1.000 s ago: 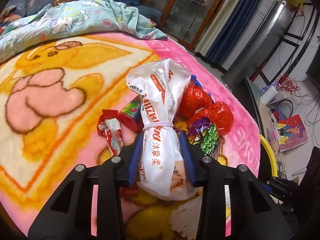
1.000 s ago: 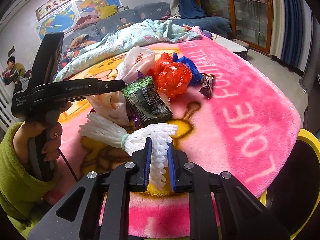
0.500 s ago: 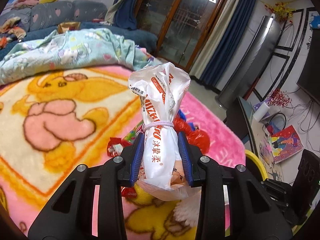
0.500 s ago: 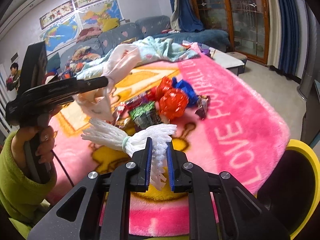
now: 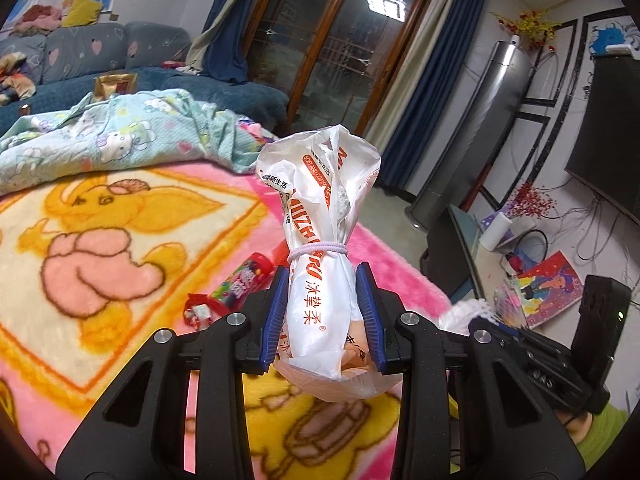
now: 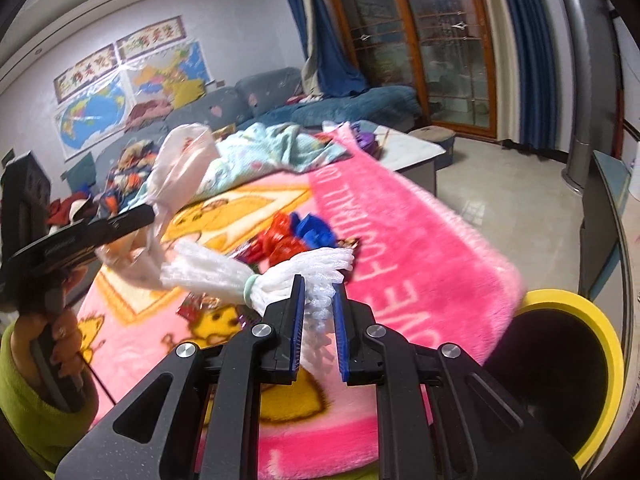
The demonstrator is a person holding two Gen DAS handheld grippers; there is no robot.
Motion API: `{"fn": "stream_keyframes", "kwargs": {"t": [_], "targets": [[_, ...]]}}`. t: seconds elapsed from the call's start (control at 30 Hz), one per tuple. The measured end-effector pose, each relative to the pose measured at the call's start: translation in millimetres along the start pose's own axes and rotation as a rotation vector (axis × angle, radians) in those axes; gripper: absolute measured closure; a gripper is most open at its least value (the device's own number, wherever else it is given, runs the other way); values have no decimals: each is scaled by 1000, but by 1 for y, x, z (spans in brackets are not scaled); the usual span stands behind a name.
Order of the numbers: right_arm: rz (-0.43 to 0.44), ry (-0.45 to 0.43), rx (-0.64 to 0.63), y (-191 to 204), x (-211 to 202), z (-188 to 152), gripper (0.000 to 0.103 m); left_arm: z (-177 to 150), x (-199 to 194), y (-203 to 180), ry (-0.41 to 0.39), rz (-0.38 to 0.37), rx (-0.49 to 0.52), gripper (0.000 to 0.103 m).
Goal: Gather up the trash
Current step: 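Carry the white plastic bag and white foam net over the yellow bin with both tools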
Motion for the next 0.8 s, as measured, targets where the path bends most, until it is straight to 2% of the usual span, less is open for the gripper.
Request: {"fn": "stream_keyframes", "kwargs": {"t": [0.8], "targets": [[-165,-194,188,-92,-49,46,89,-1,8,-57,-5,-93,92,75]]}}
Point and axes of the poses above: each gripper's, at about its wrist camera, not at the fingertips, and x roughly the way its jaws point, y to its left, z to its top, the point moved 9 cm from there along x, roughly the way its jaws point, and after that the axes turned 13 degrees about x, right-handed, at the moved point
